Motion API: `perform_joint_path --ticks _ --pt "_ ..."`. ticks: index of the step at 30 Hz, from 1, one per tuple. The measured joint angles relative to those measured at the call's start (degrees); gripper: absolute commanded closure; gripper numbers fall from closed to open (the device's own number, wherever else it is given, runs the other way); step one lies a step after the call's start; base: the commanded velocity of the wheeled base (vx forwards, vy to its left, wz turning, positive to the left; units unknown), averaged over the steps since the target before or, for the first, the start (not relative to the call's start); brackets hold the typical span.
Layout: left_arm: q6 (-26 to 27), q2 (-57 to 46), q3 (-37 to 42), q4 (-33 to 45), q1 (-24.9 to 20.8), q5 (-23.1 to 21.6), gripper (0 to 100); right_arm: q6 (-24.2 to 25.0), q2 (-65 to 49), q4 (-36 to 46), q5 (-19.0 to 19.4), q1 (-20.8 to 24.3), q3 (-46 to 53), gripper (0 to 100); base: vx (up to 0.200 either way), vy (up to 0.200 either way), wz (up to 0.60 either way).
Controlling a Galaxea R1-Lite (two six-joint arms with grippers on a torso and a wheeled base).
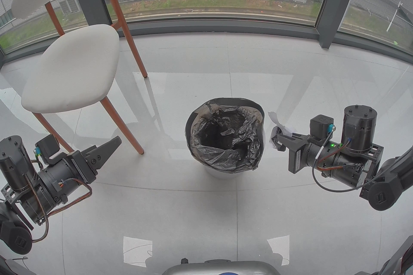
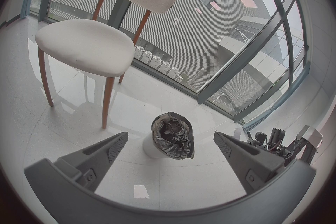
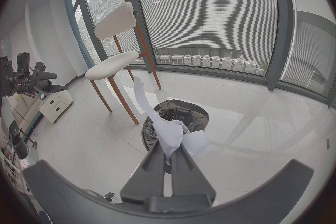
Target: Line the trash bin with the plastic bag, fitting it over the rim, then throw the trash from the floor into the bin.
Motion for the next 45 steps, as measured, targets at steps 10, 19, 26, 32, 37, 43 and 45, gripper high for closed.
perform_joint_path --ticks 10,19,26,32,37,43,45 --pt "0.0 0.5 0.0 0.1 0.0 0.0 0 0.0 3.7 0.0 0.0 -0.6 -3.9 100 0.200 0.200 0.00" --pt "0.1 0.9 0.4 -0.4 0.0 0.5 0 0.0 6.1 -0.2 0.8 -1.5 -5.4 100 0.111 0.111 0.00" --pt "0.4 0.9 0.4 -0.5 0.0 0.5 0 0.0 7.6 -0.7 0.7 -3.1 -5.2 100 0.000 0.000 0.00" --pt "3.1 0.9 0.6 -0.4 0.0 0.6 0 -0.4 9.0 -0.8 0.5 -7.3 -4.8 100 0.000 0.000 0.00" --pt "3.7 1.1 0.5 -0.4 0.1 0.6 0 -0.6 9.8 -0.9 0.8 -11.2 -4.4 100 0.000 0.000 0.00" --pt "3.7 1.2 0.4 -0.4 0.1 0.5 0 -0.5 10.6 -0.9 1.8 -13.3 -6.0 100 0.000 0.000 0.00" --pt "3.7 1.2 0.4 -0.4 0.1 0.6 0 -0.5 10.9 -0.9 1.9 -13.4 -6.5 100 0.000 0.000 0.00"
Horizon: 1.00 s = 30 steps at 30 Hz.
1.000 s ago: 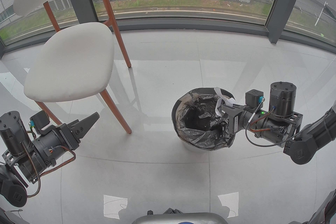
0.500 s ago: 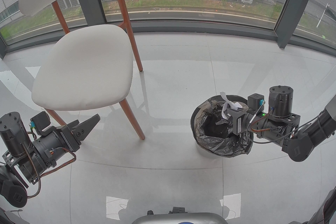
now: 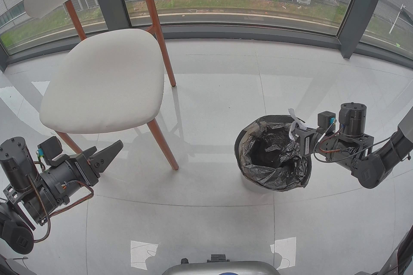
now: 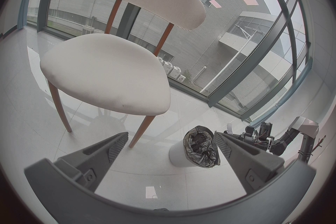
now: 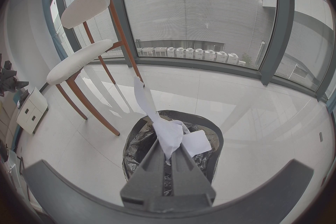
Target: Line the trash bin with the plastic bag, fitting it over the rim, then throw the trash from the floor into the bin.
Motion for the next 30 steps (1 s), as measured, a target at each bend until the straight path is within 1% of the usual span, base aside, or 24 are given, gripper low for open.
perform_joint_path --ticks 4,5,10,15,20,26,30 --pt "0.0 0.1 -0.2 0.0 0.0 0.0 0 0.0 0.5 0.0 0.0 0.2 -0.7 100 0.000 0.000 0.00" --pt "0.0 0.1 -0.2 0.0 0.0 0.0 0 -0.1 0.6 0.0 0.0 0.3 -0.7 0 0.000 0.000 0.00" --pt "0.0 0.1 0.4 0.0 0.0 0.1 0 0.1 0.9 -0.8 0.0 0.4 -1.4 0 0.000 0.000 0.00" --pt "0.0 -0.1 0.6 0.0 0.1 0.1 0 0.3 1.0 -4.6 0.1 0.5 -1.6 0 0.000 0.000 0.00" --pt "0.1 -0.5 1.0 0.0 0.6 0.7 0 0.5 -0.4 -5.0 0.1 0.3 1.0 0 0.000 0.000 0.00" --pt "0.4 -2.7 1.9 0.0 1.1 1.9 0 1.6 -6.9 -4.9 -0.3 -0.8 6.2 0 0.000 0.000 0.00" --pt "2.5 -5.6 3.8 0.3 2.9 2.4 0 2.6 -14.7 -4.7 -1.5 -1.8 12.2 0 0.000 0.000 0.00"
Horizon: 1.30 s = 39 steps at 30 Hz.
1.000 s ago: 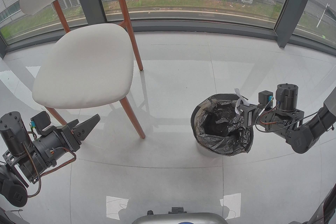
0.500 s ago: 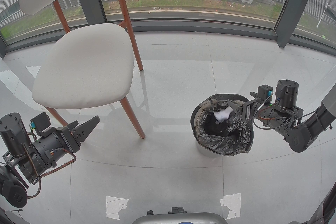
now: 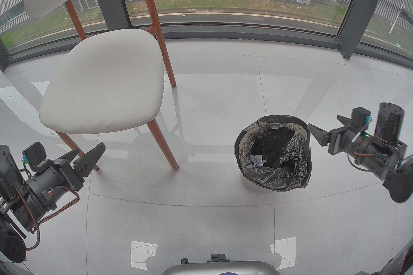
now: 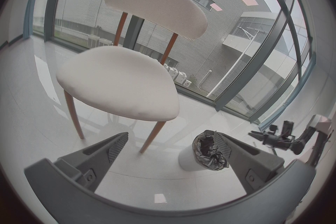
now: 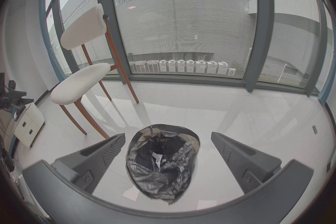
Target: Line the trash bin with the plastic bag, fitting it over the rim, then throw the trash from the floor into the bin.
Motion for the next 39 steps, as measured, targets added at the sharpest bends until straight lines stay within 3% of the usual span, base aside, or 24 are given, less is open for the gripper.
perform_joint_path --ticks 5,9,22,32,34,39 --pt "3.6 -7.3 3.1 3.4 4.0 0.3 0 0.7 -13.1 0.3 -1.5 -1.6 11.4 0 0.000 0.000 0.00" --pt "5.8 -16.1 4.6 10.4 6.5 0.0 0 1.1 -24.2 4.1 -2.3 -3.4 19.0 0 0.000 0.000 0.00" --pt "14.3 -48.9 5.9 45.3 9.8 -0.7 0 2.4 -61.1 35.3 -3.0 -8.5 25.3 0 0.000 0.000 0.00" --pt "28.7 -70.0 6.6 64.1 11.3 -2.1 0 1.4 -87.6 55.1 2.4 -13.4 28.0 0 0.000 0.000 0.00" --pt "28.9 -72.9 6.8 64.9 11.5 -1.0 0 1.6 -90.4 55.9 2.5 -14.1 28.2 0 0.000 0.000 0.00" --pt "25.1 -76.4 6.9 67.3 11.8 7.0 0 2.0 -94.2 56.3 1.5 -14.9 28.4 0 0.000 0.000 0.00"
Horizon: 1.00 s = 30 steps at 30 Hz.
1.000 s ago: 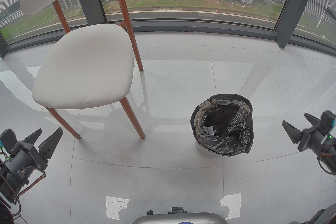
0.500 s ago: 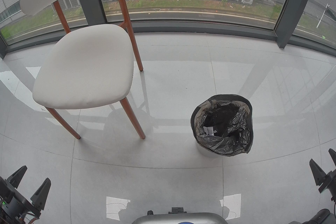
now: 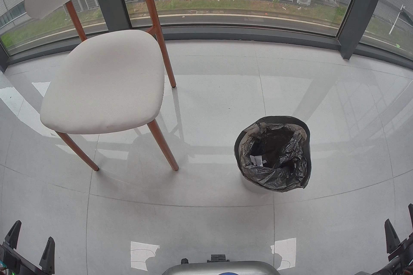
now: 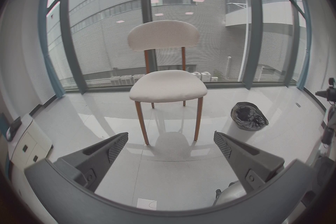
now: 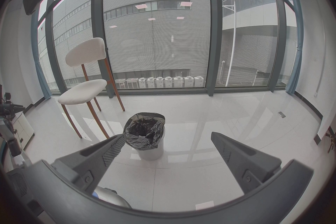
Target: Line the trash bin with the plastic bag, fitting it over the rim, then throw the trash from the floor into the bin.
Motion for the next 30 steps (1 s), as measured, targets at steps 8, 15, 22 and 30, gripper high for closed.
perform_joint_path --ticks 8,15,22,30 --pt "-2.3 -1.7 0.0 1.3 0.1 -0.1 0 0.0 -0.8 0.3 -0.9 -1.3 0.0 0 0.000 0.000 0.00" --pt "-2.6 -2.0 0.0 1.3 0.2 0.0 0 0.0 -1.2 0.1 -1.1 -1.1 0.1 0 0.000 0.000 0.00" --pt "-2.6 -2.0 0.0 1.2 0.1 0.0 0 0.1 -1.9 0.0 -0.9 -0.6 0.0 0 0.000 0.000 0.00" --pt "-2.5 -2.0 0.0 1.3 0.1 -0.1 0 -0.2 -2.0 0.1 -0.2 -0.6 0.0 0 0.000 0.000 0.00"
